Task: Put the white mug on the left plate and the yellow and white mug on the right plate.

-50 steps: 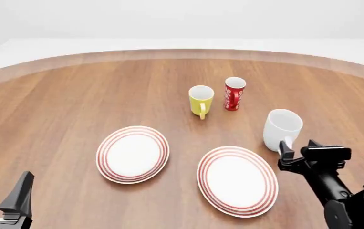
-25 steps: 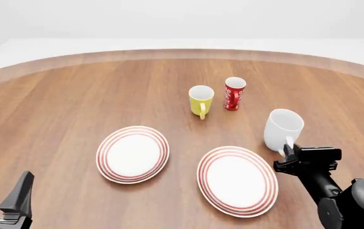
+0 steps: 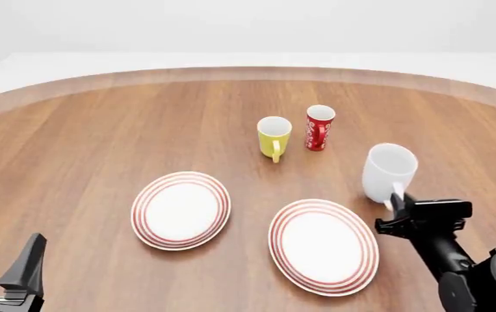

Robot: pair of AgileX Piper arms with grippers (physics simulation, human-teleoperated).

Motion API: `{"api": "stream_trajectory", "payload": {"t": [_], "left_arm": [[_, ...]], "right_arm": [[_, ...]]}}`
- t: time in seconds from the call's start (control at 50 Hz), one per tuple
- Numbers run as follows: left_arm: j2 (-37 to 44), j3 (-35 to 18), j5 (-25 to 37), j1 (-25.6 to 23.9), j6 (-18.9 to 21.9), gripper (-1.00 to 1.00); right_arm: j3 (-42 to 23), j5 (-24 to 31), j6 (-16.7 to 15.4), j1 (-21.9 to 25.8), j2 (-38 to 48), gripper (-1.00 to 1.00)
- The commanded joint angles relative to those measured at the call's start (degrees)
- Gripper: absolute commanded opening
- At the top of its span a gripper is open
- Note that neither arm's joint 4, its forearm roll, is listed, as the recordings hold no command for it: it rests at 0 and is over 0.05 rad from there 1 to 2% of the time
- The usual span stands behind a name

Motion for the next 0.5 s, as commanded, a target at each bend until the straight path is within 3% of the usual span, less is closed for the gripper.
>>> {"api": "stream_trajectory", "payload": {"t": [0.02,0.44,0.5], "left_arm": [[0.0,0.0,0.0,0.0,0.0,1.00],[0.0,0.0,0.0,0.0,0.0,1.00],[0.0,0.0,0.0,0.0,0.0,1.00]], "right_arm": [[1.7,1.6,-0.4,0.7,-6.2,-1.00],[4.1,10.2,-0.5,5.4,-21.7,-1.00],[4.5,11.2,-1.8,5.9,-24.0,-1.00]]}}
